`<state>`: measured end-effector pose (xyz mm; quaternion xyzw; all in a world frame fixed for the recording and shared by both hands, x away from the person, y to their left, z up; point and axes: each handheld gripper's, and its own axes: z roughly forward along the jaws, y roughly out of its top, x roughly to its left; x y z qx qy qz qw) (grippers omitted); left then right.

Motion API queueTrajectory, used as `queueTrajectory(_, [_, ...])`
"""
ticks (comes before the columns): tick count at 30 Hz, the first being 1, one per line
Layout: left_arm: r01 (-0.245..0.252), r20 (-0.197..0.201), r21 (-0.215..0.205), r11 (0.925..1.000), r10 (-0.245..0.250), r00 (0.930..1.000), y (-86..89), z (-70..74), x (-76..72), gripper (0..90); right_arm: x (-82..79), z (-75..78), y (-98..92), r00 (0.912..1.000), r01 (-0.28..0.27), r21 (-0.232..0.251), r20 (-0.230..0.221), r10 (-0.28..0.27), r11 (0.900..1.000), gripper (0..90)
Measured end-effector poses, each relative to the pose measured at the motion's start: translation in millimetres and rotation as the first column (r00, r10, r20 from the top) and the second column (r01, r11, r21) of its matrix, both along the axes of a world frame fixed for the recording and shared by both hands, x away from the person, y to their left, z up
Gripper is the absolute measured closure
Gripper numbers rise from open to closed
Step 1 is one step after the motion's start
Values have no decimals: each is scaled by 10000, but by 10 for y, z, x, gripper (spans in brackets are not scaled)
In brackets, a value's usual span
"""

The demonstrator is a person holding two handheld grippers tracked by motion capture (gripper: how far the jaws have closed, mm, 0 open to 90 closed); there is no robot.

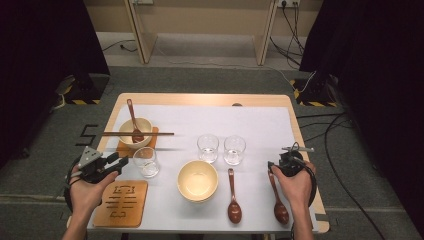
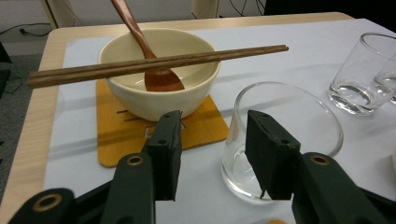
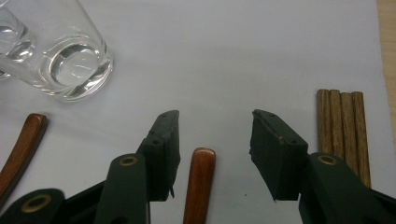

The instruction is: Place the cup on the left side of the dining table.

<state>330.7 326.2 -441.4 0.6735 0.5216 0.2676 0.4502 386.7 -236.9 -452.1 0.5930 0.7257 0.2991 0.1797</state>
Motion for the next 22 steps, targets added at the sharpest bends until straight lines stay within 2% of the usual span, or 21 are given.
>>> queueTrajectory(5, [-419, -14, 60, 9991, 419, 9991, 106, -116, -91, 545, -4, -6, 12, 10000, 10, -18, -9, -10, 10000, 524])
queueTrajectory(10, [-747, -269, -261, 9969, 740, 9969, 176, -280, -146, 538, -3, -28, 38, 9999, 22, 17, -112, -22, 10000, 520])
queueTrajectory(15, [-997, -385, -453, 9940, 980, 9944, 215, -346, -170, 533, 13, -57, 30, 9999, -118, -47, -105, 117, 9999, 517])
queueTrajectory(22, [-1139, -489, -694, 9911, 1106, 9927, 237, -360, -144, 505, 19, -65, -1, 9999, -104, 199, 8, 104, 9997, 514])
